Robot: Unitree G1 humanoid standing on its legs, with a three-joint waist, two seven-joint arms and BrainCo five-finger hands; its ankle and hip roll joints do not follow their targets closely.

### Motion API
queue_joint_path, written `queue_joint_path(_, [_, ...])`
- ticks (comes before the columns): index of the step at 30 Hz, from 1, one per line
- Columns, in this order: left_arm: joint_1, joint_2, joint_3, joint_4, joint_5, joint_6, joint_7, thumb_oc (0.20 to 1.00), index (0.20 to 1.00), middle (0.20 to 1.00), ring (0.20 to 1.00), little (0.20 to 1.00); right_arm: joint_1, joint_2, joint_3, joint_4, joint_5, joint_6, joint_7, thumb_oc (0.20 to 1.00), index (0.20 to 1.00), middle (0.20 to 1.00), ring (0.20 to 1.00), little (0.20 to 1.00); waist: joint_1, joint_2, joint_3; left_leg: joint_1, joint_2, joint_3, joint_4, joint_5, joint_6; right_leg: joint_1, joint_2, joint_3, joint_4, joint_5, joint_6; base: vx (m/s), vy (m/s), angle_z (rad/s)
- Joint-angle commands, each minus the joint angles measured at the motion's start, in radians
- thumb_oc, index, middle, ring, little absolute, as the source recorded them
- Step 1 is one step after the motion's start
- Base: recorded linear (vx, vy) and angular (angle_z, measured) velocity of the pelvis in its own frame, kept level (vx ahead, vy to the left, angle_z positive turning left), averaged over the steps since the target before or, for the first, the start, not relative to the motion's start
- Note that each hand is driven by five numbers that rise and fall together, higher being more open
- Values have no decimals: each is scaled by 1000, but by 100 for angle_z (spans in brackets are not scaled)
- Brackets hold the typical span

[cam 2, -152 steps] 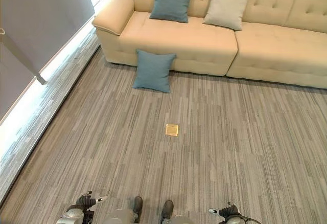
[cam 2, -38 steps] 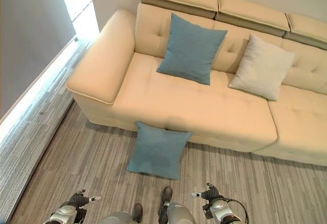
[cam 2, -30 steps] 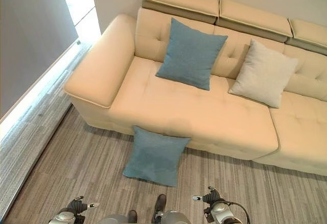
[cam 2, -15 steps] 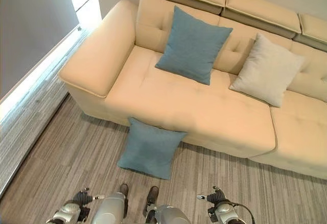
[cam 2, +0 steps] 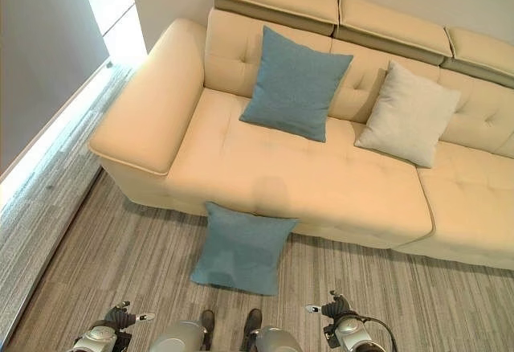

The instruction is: Pick up all the scattered cushions and arrange them neatly on the sofa.

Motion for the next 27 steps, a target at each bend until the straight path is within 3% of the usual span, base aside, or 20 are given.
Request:
queue_joint_path(1, [-19,10,23,-15,-14,-21,2,1000,1000,1000,1000,1000,-42,-27,24,-11,-10,-2,-7,1000,1000,1000,1000,1000,9,9,33,-5,-39,-48,-13,-104,6,11,12,17,-12,-39,53,24,-75,-17])
queue_joint_path(6, [-20,3,24,-6,-9,-24,3,1000,1000,1000,1000,1000,-36,-29,31,-16,-20,-6,-3,1000,1000,1000,1000,1000,-3,5,32,9,-39,-57,-41,-97,-3,0,37,73,-10,-52,51,129,-166,-3])
queue_joint_path(9, [-20,-10,19,0,-13,-24,1,1000,1000,1000,1000,1000,-25,-33,26,1,-14,-9,-6,1000,1000,1000,1000,1000,-19,-3,24,17,-33,-78,-32,-105,-36,14,66,93,-26,-89,25,220,-281,7])
queue_joint_path(12, [-41,-19,0,-7,-14,-28,2,1000,1000,1000,1000,1000,-27,-49,26,-5,5,-22,-15,1000,1000,1000,1000,1000,-27,-12,52,-83,-13,-69,177,-102,-76,43,81,67,-64,-93,-1,45,-178,34])
queue_joint_path(14, [-56,-27,-4,-17,-33,-27,1,1000,1000,1000,1000,1000,-31,-58,20,4,18,-20,-19,1000,1000,1000,1000,1000,-31,-22,61,-113,-11,-66,165,-113,-75,67,79,37,-90,-100,-8,37,-60,43])
queue_joint_path(18, [-51,-26,-9,-20,-26,-25,-3,1000,1000,1000,1000,1000,-19,-55,12,21,9,-14,-18,1000,1000,1000,1000,1000,-42,-30,34,-87,-20,-74,-21,-64,-61,58,72,11,-70,-111,0,117,107,40])
queue_joint_path(21, [-50,-15,-4,-22,-39,-32,-1,1000,1000,1000,1000,1000,-27,-48,14,23,8,-12,-21,1000,1000,1000,1000,1000,-36,-33,37,-100,-34,-87,3,-66,-57,14,57,20,0,-99,27,90,196,3])
queue_joint_path(27, [-100,37,26,-55,-78,-47,48,1000,1000,1000,1000,1000,-90,-38,25,-20,42,-29,-48,1000,1000,1000,1000,1000,1,-44,85,-156,-32,-72,42,-81,-37,-64,40,28,54,-88,31,41,140,-25])
